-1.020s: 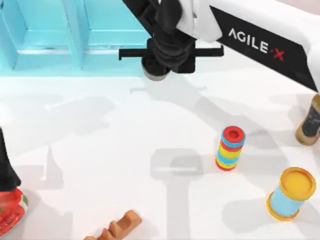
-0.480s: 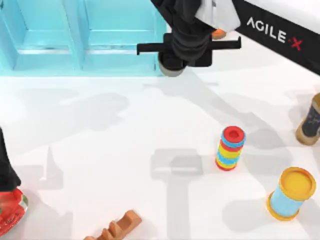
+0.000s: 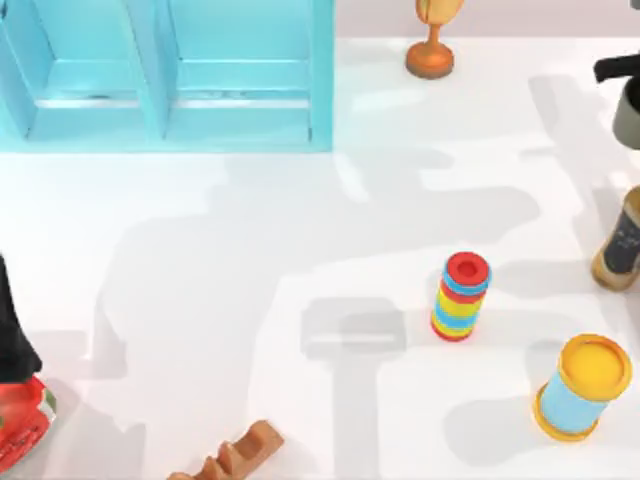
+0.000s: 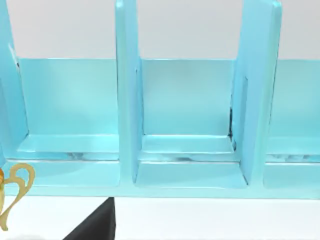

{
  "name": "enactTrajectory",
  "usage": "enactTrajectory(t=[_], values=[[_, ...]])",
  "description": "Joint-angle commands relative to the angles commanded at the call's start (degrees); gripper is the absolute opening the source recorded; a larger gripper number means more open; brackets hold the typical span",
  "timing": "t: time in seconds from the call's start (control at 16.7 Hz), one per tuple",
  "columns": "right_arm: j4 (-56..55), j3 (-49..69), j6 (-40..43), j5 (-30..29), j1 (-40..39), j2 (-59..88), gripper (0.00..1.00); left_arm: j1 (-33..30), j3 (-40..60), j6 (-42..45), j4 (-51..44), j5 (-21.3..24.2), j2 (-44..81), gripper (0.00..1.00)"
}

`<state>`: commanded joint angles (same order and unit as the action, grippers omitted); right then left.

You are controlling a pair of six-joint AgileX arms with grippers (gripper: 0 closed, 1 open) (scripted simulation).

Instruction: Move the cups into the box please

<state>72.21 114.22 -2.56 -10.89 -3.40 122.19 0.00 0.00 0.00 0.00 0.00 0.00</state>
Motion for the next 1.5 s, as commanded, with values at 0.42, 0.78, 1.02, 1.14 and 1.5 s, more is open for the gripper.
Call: enactTrajectory(t=[0.42,0.78,1.02,1.14,1.5], values=[[10.16,-9.29,27.26,6.26,28.29,-10.07,0.00,0.00,0.00,0.00,0.00,0.00,0.00,1.00],[11.71,-11.02,30.93,7.40,31.97,-11.97,0.00,0.00,0.00,0.00,0.00,0.00,0.00,1.00],[9.40,-12.97,30.71,7.19,31.62,-12.14,0.00,0.00,0.00,0.00,0.00,0.00,0.00,1.00],[5.95,-16.55,30.45,7.21,31.45,-12.50,0.00,0.00,0.00,0.00,0.00,0.00,0.00,1.00],[-3.05,-26.65,29.95,7.42,30.99,-12.77,0.00,0.00,0.00,0.00,0.00,0.00,0.00,1.00]])
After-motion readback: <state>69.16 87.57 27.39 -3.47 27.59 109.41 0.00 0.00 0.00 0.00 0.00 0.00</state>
